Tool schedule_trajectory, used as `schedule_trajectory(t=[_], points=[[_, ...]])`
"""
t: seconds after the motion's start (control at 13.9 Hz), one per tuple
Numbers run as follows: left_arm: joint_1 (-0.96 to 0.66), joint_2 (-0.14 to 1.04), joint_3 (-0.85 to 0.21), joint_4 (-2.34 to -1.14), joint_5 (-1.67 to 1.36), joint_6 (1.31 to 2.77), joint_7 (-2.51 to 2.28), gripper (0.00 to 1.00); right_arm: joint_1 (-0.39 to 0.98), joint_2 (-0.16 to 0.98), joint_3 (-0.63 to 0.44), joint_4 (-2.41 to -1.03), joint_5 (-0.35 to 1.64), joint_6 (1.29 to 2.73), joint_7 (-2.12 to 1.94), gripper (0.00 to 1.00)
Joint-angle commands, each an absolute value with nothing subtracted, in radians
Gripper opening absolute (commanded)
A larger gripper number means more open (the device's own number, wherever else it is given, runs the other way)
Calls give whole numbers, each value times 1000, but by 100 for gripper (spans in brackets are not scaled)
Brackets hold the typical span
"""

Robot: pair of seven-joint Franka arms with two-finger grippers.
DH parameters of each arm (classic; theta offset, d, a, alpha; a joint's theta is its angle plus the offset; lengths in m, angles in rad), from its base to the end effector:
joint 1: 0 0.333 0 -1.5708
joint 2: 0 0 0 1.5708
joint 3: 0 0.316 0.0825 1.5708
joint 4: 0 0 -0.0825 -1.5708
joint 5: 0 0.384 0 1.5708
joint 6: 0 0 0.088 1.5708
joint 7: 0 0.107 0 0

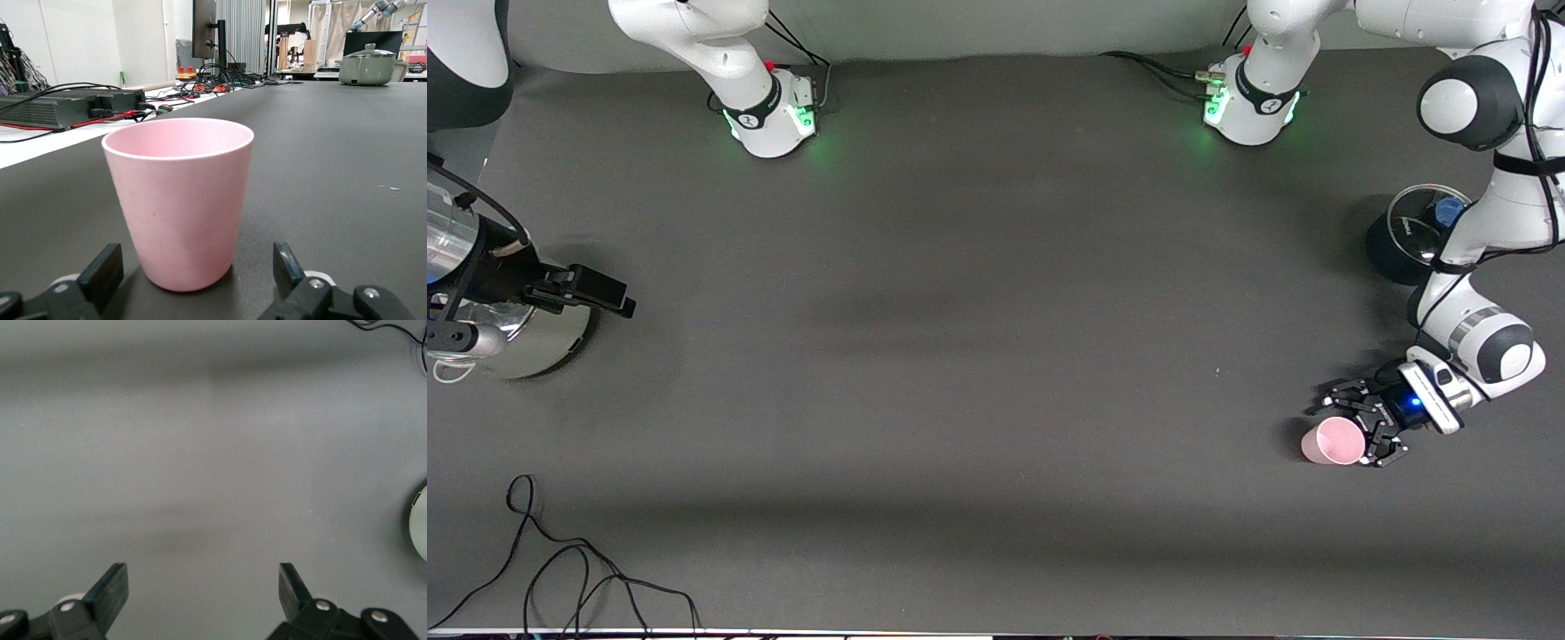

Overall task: Transfer pink cup from left to right arm
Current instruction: 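Close the left gripper around the pink cup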

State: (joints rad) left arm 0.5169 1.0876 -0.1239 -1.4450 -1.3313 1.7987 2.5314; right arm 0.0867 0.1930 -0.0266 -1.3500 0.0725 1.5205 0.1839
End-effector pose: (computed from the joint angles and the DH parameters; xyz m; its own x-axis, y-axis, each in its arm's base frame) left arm 0.6356 0.1875 0.0502 0.0581 -0.2057 0.9769 -0.9235 -0.3827 -0.0257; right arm 0.6070 0.0463 0.6118 0.9923 -0.1191 -0.0343 -0.1211 -0.9907 -0.0621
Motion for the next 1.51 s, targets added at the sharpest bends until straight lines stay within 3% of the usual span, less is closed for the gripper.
schedule_trajectory(t=[0.0, 0.29, 0.5, 0.72, 1.0, 1.43], points=[[500, 1091, -127, -1434, -1368, 1813, 2557, 100, 91, 186, -28, -1359, 61, 1522, 175, 100], [494, 1086, -127, -1431, -1368, 1813, 2556, 99, 91, 186, -28, -1358, 61, 1520, 175, 100], [494, 1085, -127, -1431, -1367, 1813, 2556, 75, 91, 186, -28, -1359, 61, 1519, 175, 100], [494, 1077, -127, -1431, -1365, 1813, 2554, 70, 91, 186, -28, -1359, 61, 1519, 173, 100], [495, 1039, -127, -1440, -1362, 1830, 2517, 55, 91, 186, -28, -1359, 61, 1517, 173, 100], [488, 817, -195, -1626, -1374, 1916, 2376, 54, 86, 201, -28, -1359, 63, 1517, 172, 100]])
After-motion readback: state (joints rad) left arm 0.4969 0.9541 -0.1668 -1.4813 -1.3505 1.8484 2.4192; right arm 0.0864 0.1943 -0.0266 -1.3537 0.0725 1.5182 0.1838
